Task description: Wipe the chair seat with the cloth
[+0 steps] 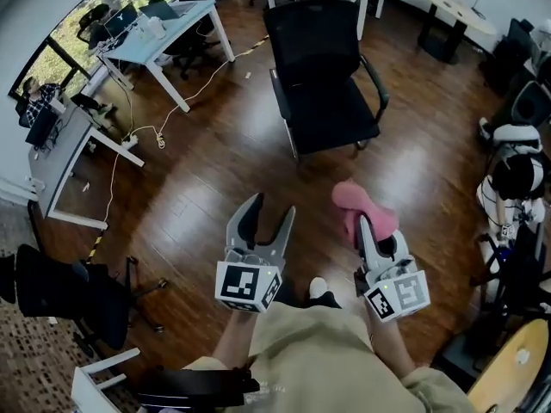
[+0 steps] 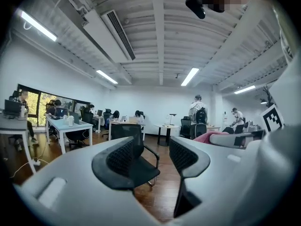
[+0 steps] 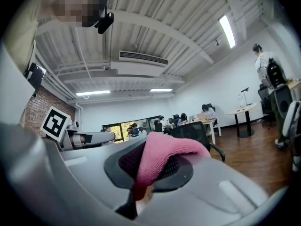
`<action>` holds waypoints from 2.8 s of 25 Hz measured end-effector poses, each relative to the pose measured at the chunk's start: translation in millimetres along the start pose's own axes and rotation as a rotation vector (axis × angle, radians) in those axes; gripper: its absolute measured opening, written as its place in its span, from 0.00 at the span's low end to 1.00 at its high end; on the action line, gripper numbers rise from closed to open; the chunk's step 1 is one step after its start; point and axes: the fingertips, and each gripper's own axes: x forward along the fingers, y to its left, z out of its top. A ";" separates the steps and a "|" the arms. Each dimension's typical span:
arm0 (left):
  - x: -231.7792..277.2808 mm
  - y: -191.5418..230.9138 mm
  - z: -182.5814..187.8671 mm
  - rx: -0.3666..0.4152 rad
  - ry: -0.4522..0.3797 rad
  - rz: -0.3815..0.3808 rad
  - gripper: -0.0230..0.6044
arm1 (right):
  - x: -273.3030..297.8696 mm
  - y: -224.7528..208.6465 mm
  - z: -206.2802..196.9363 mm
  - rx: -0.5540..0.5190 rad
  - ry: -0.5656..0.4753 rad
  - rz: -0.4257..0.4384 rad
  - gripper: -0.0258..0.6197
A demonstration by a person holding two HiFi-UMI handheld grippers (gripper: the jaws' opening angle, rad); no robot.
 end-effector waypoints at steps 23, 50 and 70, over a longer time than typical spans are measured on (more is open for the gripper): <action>292.2 -5.3 -2.8 -0.005 0.056 -0.258 0.38 | 97.1 -246.9 22.6 0.037 0.047 -0.368 0.07; 468.6 175.1 -65.2 -0.133 0.050 0.237 0.33 | 428.9 -390.0 -72.2 0.044 0.397 0.091 0.07; 641.6 304.2 -298.6 -0.293 0.277 0.240 0.49 | 724.2 -377.1 -486.1 0.172 0.695 0.447 0.07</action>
